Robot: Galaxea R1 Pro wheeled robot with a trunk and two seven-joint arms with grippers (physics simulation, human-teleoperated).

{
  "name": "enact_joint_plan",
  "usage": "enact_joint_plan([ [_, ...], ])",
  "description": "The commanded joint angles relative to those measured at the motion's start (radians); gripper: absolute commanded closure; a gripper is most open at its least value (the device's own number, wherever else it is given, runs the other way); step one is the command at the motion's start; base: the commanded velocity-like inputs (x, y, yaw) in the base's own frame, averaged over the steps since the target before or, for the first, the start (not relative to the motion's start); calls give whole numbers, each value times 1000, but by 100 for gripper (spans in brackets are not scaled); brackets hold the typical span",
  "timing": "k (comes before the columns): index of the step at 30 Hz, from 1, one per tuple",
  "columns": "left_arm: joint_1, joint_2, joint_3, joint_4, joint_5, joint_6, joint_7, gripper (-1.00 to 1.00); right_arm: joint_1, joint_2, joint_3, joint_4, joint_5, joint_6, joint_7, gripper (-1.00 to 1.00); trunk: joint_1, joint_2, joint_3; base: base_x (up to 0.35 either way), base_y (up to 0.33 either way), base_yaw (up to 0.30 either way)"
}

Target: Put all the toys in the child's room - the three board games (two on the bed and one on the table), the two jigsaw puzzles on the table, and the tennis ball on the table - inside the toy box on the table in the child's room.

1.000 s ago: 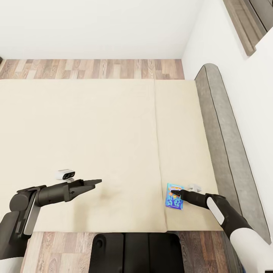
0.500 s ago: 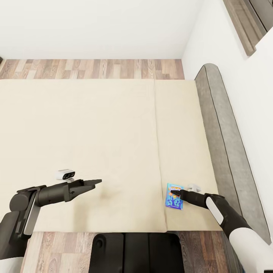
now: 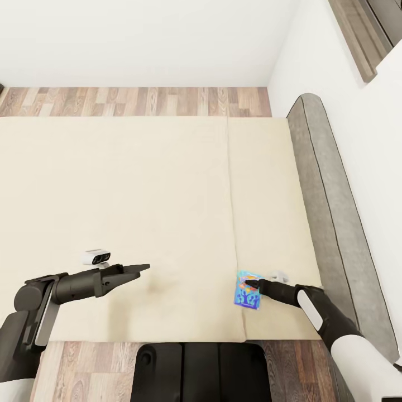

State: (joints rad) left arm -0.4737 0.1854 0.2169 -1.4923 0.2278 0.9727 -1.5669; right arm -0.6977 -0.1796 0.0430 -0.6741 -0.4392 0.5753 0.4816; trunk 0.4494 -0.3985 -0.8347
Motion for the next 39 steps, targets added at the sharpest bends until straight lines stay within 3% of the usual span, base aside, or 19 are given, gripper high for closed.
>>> enact_joint_plan([
  [1,0,0,0,0,-1,11,-4,-100,0,7,4,-1,-5,4,-1,-100,1,-2,-1,0,0,0],
  [9,0,0,1,0,-1,11,-4,-100,0,19,4,-1,-3,4,0,-100,1,-2,-1,0,0,0],
  [39,0,-1,-1,1,-1,11,-4,-100,0,19,6,1,-2,3,-5,-100,1,-2,-4,0,0,0],
])
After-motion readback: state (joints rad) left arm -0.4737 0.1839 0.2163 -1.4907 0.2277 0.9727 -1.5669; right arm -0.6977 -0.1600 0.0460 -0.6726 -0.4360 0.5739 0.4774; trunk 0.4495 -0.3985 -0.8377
